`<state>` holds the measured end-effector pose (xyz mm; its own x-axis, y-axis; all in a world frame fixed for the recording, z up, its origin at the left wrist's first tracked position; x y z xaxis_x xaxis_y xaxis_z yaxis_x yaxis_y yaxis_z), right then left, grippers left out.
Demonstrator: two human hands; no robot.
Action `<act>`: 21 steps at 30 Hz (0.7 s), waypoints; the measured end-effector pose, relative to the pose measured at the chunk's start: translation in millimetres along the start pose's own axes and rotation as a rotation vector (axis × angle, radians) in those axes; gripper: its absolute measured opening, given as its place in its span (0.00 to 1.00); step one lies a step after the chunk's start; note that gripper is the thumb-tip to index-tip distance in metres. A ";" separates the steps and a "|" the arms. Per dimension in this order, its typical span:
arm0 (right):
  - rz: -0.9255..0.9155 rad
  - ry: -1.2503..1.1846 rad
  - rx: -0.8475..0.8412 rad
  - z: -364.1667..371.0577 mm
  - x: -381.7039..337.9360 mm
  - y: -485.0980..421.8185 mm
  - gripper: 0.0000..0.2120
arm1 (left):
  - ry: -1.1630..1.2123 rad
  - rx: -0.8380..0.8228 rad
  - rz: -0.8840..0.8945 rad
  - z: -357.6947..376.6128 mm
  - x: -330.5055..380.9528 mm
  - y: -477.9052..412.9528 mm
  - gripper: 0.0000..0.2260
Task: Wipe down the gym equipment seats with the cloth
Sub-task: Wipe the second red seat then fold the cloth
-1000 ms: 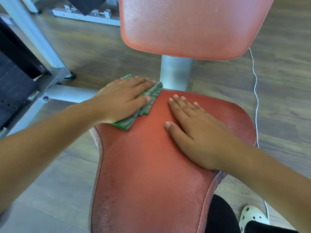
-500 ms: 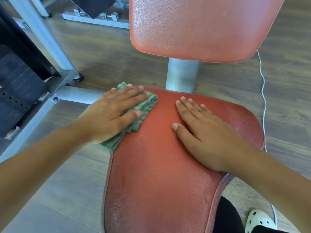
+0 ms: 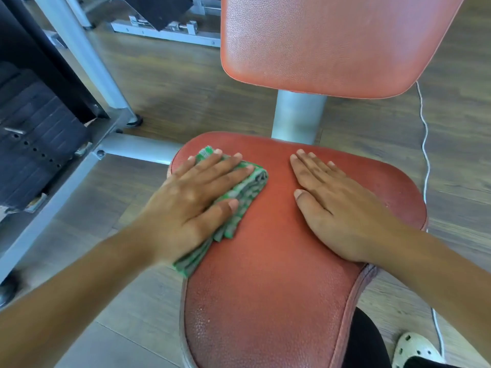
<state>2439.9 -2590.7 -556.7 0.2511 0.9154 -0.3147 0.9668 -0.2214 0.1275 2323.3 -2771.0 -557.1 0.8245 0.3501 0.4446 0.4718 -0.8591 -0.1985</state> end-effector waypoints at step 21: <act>0.006 0.019 -0.009 -3.6 -1.1 1.2 0.29 | -0.193 0.012 -0.356 3.3 -18.3 -38.4 0.32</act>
<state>2440.6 -2590.8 -552.8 0.2561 0.9201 -0.2964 0.9648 -0.2241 0.1379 2291.1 -2743.2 -560.5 0.6521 0.6895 0.3151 0.7409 -0.6676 -0.0725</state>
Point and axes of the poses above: each hand's wrist, its own y-axis away from the middle knuckle, its own z-axis out of the palm, x = y × z, the point moved 3 cm from there along -y, towards the middle knuckle, and after that the axes turned 4 degrees about x, right-handed, at the moved point
